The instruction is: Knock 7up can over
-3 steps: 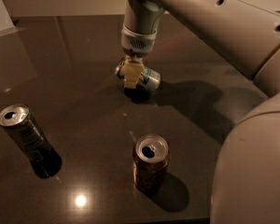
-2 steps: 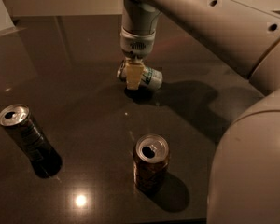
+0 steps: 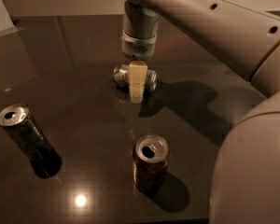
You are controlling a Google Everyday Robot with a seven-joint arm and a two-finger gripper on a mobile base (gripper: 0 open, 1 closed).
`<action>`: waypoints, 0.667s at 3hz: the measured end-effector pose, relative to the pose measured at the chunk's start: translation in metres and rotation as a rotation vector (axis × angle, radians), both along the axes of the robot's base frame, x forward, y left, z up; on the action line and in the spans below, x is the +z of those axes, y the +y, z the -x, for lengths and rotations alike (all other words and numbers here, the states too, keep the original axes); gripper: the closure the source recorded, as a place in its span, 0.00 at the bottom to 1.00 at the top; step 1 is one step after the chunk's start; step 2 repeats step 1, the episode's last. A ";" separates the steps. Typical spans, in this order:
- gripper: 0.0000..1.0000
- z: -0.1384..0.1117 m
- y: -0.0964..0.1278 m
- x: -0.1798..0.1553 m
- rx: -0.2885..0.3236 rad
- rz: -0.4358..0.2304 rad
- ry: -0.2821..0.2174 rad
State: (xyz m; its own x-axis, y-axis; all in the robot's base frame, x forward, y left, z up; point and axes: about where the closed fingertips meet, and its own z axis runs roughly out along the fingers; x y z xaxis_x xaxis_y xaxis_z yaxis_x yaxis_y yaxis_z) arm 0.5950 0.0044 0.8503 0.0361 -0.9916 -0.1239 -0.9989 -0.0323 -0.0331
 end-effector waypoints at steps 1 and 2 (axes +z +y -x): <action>0.00 0.000 0.000 0.000 0.000 0.000 0.000; 0.00 0.000 0.000 0.000 0.000 0.000 0.000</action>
Offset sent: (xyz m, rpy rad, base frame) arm 0.0000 0.0000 0.0000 0.0000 0.0000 0.0000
